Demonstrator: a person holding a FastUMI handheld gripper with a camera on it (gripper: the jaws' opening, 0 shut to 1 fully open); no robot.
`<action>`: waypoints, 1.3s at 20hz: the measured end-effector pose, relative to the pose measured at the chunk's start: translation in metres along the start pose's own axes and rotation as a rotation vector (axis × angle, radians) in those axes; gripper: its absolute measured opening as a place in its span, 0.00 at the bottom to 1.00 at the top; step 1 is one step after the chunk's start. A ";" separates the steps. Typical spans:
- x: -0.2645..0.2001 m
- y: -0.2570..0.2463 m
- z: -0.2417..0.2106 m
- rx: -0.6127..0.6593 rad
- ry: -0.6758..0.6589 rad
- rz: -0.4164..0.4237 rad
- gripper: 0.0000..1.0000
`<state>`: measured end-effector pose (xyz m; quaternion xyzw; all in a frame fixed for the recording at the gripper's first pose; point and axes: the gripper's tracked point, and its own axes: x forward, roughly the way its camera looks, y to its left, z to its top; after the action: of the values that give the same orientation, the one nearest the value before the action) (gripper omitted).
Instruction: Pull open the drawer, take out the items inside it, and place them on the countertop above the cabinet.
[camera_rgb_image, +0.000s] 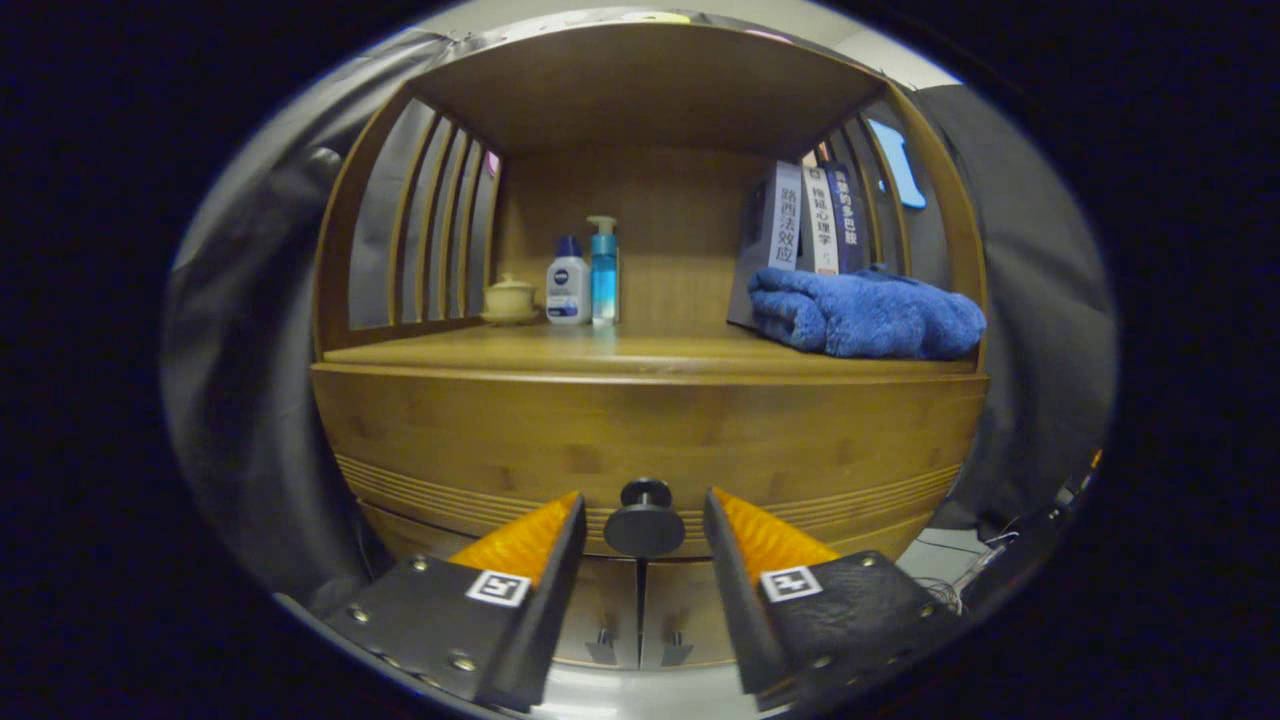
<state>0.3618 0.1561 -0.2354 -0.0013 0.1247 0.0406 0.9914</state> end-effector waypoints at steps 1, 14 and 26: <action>0.007 0.000 -0.004 0.002 0.008 -0.004 0.63; -0.035 -0.002 -0.013 0.043 0.059 -0.018 0.32; -0.155 -0.007 -0.042 0.074 0.096 0.006 0.32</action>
<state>0.2021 0.1362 -0.2376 0.0338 0.1735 0.0386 0.9835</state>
